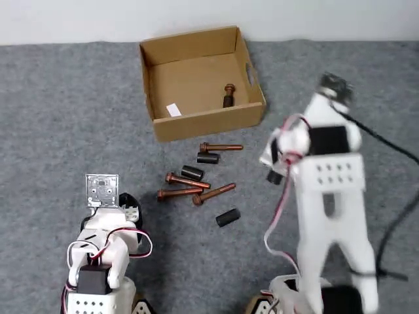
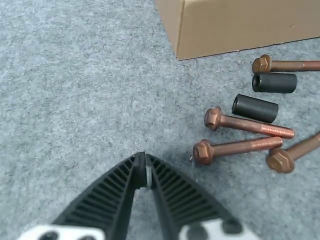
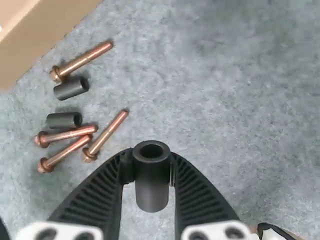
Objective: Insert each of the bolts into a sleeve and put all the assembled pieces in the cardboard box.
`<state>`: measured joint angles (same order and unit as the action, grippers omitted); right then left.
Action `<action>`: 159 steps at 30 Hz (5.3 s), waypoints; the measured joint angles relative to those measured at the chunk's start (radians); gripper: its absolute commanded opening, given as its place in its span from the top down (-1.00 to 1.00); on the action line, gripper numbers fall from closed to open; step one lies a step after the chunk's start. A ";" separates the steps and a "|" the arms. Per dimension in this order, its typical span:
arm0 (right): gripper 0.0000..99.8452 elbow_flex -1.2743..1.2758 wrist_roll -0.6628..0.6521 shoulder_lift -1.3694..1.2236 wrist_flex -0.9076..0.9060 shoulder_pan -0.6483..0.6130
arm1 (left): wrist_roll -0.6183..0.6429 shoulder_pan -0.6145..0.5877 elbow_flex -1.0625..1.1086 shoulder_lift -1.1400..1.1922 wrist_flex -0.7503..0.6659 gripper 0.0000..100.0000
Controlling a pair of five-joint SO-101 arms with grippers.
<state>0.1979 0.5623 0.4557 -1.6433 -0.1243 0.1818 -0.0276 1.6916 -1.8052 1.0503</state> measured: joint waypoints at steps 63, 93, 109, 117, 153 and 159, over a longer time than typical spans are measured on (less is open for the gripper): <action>0.98 0.930 0.000 1.258 0.158 0.276 | 0.781 0.344 -1.428 1.896 0.296 0.68; 0.98 0.930 -0.003 1.258 0.158 0.276 | 0.786 0.267 -1.672 2.283 0.290 0.69; 0.98 0.930 -0.003 1.258 0.158 0.276 | 0.786 0.275 -1.775 2.391 0.305 0.99; 0.98 0.930 -0.003 1.258 0.158 0.276 | 0.763 0.267 -1.820 2.269 0.473 0.99; 0.98 0.951 -0.330 1.358 0.345 -0.566 | 0.282 0.465 -0.726 0.545 -0.064 0.99; 0.98 0.980 -0.471 1.355 0.411 -0.671 | 0.318 0.509 -0.726 0.373 -0.087 0.99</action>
<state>1.1784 0.0913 1.8105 -1.2321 -0.7948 0.4994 0.4818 0.9659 -1.4323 0.9628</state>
